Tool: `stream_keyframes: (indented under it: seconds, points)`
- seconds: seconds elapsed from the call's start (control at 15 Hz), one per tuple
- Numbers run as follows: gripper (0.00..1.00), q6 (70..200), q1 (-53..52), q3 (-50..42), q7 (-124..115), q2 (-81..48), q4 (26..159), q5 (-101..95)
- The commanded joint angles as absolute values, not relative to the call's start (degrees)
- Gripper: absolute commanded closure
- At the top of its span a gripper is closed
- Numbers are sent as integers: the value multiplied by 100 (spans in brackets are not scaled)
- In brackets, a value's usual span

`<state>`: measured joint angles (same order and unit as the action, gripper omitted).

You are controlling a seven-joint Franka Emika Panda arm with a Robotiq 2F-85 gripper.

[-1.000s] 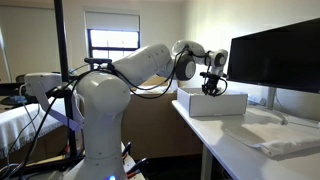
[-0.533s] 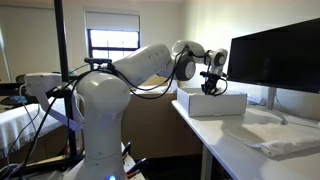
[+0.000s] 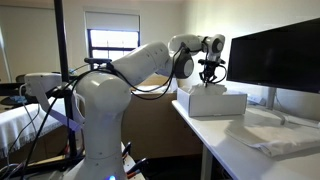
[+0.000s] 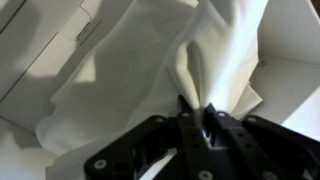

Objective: Take two folded white cloths out of the white box on the left

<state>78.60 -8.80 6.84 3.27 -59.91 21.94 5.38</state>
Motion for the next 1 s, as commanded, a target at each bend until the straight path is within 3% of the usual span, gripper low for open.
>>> stream_keyframes:
  seconds: [0.0, 0.93]
  points:
    - [91, 7662, -859, 683, 572, -5652, 2235, 492]
    - [92, 7227, -455, 613, 1174, -5006, 2201, 535]
